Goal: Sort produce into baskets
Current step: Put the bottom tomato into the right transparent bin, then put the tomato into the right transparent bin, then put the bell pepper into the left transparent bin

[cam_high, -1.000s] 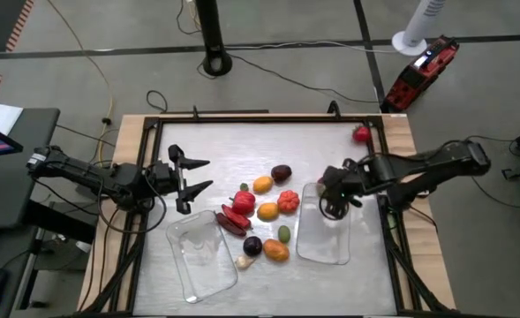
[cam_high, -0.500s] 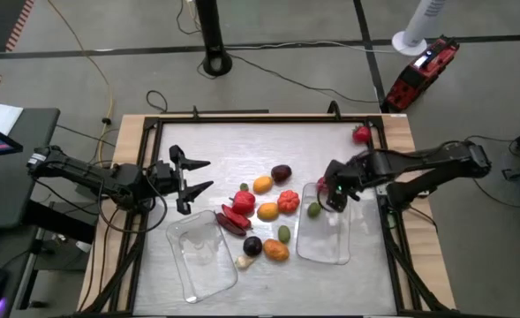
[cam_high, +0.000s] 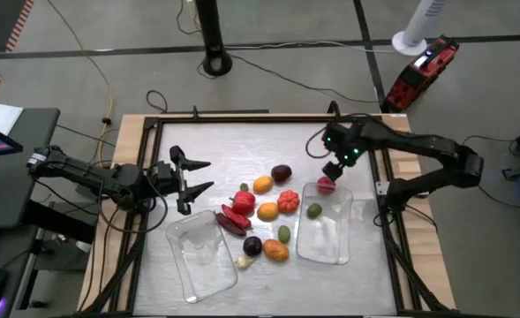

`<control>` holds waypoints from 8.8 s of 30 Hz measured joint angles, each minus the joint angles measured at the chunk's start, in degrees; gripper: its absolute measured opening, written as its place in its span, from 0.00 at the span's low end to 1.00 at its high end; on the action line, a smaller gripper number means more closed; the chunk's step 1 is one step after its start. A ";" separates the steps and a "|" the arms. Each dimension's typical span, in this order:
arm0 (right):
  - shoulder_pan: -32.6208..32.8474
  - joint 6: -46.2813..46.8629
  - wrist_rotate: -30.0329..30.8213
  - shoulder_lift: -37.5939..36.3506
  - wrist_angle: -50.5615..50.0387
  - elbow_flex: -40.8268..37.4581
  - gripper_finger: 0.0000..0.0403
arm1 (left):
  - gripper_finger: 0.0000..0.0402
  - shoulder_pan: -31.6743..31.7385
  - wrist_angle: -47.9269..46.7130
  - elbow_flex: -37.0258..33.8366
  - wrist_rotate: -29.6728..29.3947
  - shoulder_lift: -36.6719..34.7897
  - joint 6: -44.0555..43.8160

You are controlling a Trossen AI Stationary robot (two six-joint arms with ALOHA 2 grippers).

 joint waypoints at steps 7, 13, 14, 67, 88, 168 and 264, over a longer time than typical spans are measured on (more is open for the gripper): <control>1.63 -4.30 -4.80 9.07 4.11 1.34 0.81 | 0.63 0.00 -1.44 0.00 -0.04 0.02 1.29; 7.79 -5.79 -5.31 11.96 4.14 3.54 0.81 | 0.63 0.00 -1.53 0.00 -0.33 0.00 1.54; 8.75 -5.72 -5.95 12.06 3.92 3.54 0.81 | 0.63 -0.02 -1.53 0.00 -0.33 0.00 1.53; 13.67 -13.47 -1.51 11.40 9.03 -5.57 0.79 | 0.63 -0.02 -2.84 -0.02 -0.26 0.00 1.40; 20.46 -6.82 -0.77 -0.51 -3.23 9.86 0.75 | 0.63 -0.02 -2.62 -0.02 -0.37 0.00 1.31; -19.04 -11.86 31.50 14.66 7.89 1.39 0.98 | 0.63 0.00 -2.67 -0.02 -0.46 0.00 1.81; 46.14 6.17 19.43 -10.90 15.28 1.91 0.96 | 0.65 8.57 -26.77 7.79 6.66 10.88 -16.52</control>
